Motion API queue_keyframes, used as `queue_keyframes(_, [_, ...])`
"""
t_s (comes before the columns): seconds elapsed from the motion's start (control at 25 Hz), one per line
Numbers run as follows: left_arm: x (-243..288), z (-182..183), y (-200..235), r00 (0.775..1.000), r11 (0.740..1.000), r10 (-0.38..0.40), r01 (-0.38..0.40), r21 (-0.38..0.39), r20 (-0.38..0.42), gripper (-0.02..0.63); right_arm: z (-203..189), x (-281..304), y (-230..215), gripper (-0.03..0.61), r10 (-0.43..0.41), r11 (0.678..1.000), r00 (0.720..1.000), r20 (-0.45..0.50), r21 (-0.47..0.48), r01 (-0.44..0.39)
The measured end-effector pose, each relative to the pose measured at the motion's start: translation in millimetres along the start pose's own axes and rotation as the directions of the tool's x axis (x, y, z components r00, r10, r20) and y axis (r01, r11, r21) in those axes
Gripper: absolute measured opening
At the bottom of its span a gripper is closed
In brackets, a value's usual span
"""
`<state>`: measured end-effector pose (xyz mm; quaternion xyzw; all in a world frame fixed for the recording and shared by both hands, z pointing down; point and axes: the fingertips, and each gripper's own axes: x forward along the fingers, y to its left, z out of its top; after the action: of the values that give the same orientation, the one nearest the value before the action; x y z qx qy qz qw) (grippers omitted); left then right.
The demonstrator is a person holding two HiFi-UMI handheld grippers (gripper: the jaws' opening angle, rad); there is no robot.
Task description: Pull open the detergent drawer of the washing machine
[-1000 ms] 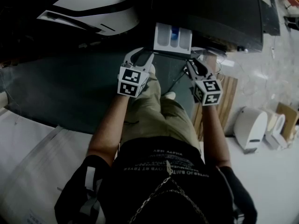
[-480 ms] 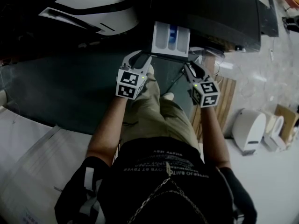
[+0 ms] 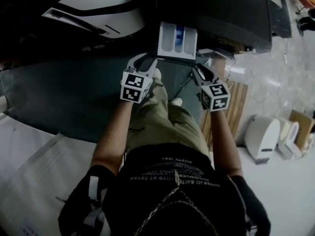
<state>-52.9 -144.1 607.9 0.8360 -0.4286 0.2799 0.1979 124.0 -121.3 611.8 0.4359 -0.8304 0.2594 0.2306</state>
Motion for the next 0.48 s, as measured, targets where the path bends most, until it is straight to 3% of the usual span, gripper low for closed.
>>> queue_keyframes(0.28, [-25, 31, -13, 0.993, 0.999, 0.026, -0.029, 0.023, 0.119, 0.122, 26, -26, 0, 0.082, -0.032, 0.999, 0.995, 0.095, -0.032, 0.035])
queue_keyframes(0.4, [-40, 53, -27, 0.981, 0.998, 0.009, -0.019, 0.052, 0.196, 0.059, 42, -40, 8, 0.009, -0.052, 0.995, 0.989, 0.139, -0.083, 0.064])
queue_keyframes(0.48, [-51, 69, -32, 0.972, 0.997, 0.021, -0.037, 0.064, 0.235, 0.014, 56, -50, 13, 0.003, -0.049, 0.992, 0.983, 0.179, -0.104, 0.068])
